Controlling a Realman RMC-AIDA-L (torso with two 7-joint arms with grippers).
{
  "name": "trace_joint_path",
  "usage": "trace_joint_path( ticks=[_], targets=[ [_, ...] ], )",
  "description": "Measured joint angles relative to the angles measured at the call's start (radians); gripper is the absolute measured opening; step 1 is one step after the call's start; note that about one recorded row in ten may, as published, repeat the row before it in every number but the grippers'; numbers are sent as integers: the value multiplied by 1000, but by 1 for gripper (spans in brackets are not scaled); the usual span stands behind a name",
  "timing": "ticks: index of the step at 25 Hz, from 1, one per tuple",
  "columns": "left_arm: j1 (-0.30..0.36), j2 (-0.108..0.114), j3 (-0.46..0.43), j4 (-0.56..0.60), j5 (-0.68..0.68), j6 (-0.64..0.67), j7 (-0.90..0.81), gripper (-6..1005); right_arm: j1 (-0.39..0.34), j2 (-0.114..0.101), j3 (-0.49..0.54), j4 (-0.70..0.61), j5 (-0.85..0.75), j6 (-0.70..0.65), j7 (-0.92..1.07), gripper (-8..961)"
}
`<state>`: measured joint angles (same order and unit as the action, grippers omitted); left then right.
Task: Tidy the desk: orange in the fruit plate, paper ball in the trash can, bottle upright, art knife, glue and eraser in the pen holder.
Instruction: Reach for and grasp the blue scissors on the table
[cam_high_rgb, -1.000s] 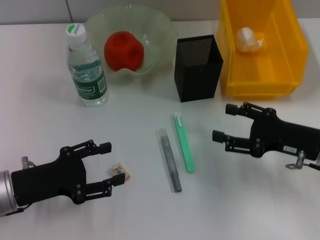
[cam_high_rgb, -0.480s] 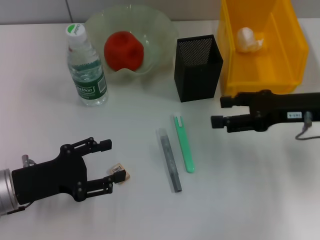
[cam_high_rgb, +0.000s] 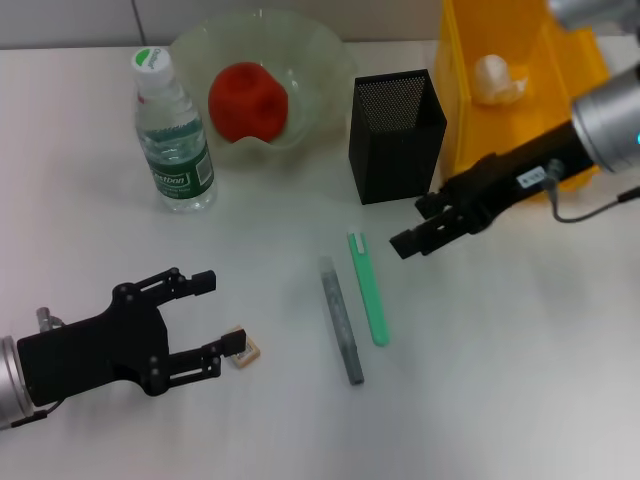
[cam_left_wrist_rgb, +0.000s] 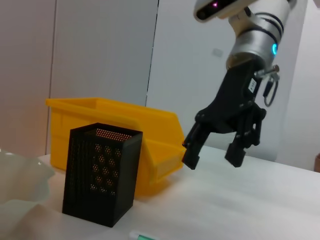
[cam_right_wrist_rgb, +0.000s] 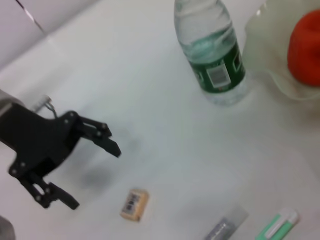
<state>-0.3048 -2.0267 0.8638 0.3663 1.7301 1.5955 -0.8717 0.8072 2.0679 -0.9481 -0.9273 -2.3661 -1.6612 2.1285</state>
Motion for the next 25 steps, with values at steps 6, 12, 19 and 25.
trace_joint_path(
  ticks=[6,12,19,25],
  targets=[
    [5,-2,-17,0,-1,0,1,798,123,10,-111,1,-108,8,134,832],
    [9,-4,-33,1,-1,6,2,798,212,16,-278,15,-169,50,261,830],
    [9,-6,-51,0,-1,5,4,798,280,22,-442,96,-182,136,348,829],
    [10,-6,-54,0,-1,8,4,799,298,25,-582,157,-135,228,398,827]
  ],
)
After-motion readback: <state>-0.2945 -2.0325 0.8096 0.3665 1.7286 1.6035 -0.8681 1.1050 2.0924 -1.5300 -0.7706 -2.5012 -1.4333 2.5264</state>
